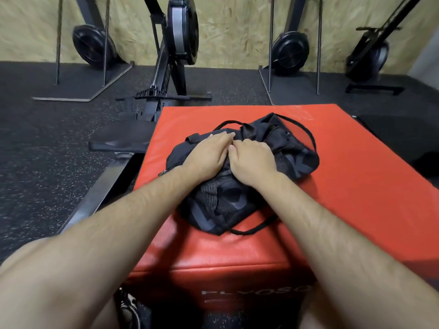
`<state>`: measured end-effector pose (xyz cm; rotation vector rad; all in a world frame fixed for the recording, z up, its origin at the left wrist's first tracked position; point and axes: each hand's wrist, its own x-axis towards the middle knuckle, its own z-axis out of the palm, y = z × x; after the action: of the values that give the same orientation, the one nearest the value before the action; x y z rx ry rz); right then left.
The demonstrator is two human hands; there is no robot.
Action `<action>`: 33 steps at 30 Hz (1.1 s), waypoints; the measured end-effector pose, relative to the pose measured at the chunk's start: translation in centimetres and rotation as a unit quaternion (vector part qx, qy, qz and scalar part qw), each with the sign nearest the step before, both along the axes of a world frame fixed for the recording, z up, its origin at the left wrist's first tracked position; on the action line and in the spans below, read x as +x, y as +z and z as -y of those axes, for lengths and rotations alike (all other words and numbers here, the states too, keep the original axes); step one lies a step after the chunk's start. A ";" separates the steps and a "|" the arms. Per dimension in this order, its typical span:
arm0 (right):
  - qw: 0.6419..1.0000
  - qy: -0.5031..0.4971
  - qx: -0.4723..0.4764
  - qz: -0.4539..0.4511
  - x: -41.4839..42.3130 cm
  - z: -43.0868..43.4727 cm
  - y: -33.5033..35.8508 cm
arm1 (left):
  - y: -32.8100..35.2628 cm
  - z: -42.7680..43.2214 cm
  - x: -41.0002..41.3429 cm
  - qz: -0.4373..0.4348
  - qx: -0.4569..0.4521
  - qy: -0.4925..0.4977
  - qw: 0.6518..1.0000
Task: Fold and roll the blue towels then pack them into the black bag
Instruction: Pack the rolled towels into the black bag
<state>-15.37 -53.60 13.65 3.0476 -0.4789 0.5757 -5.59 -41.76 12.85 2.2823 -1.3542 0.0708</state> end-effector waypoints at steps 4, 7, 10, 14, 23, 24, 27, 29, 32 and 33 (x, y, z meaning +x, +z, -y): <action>1.000 0.007 0.012 -0.013 0.2 0.7 0.7 | 1.1 -0.7 -0.5 -0.001 0.004 0.005 1.000; 0.999 0.032 -0.003 0.031 0.2 0.4 1.0 | 1.8 -3.6 -0.1 0.039 -0.025 0.035 0.998; 0.989 0.113 -0.025 0.094 0.4 -2.4 1.8 | 1.4 -7.7 0.0 0.038 -0.072 0.072 0.994; 0.976 0.194 -0.051 0.088 0.7 -7.8 2.1 | -1.0 -12.6 0.3 -0.038 -0.057 0.123 0.990; 0.978 0.206 -0.039 0.002 1.7 -12.0 0.4 | -1.5 -15.7 0.5 -0.239 -0.105 0.211 0.942; 0.978 0.204 -0.034 0.003 1.8 -12.2 0.5 | -1.4 -15.8 0.5 -0.247 -0.118 0.217 0.937; 0.979 0.201 -0.011 -0.008 2.2 -12.6 0.8 | -0.8 -15.6 0.4 -0.286 -0.174 0.222 0.916; 0.980 0.199 -0.003 -0.025 2.5 -12.8 0.9 | -0.6 -15.6 0.5 -0.228 -0.180 0.223 0.930; 0.979 0.193 0.049 -0.039 3.0 -12.8 0.8 | -0.2 -15.7 0.5 -0.142 -0.166 0.210 0.953; 0.978 0.191 0.074 -0.034 3.1 -12.7 0.8 | -0.3 -15.7 0.4 -0.143 -0.172 0.200 0.954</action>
<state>-12.25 -40.87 14.49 3.3109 0.0773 0.4544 -5.23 -26.06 12.58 2.1307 -0.6624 0.0959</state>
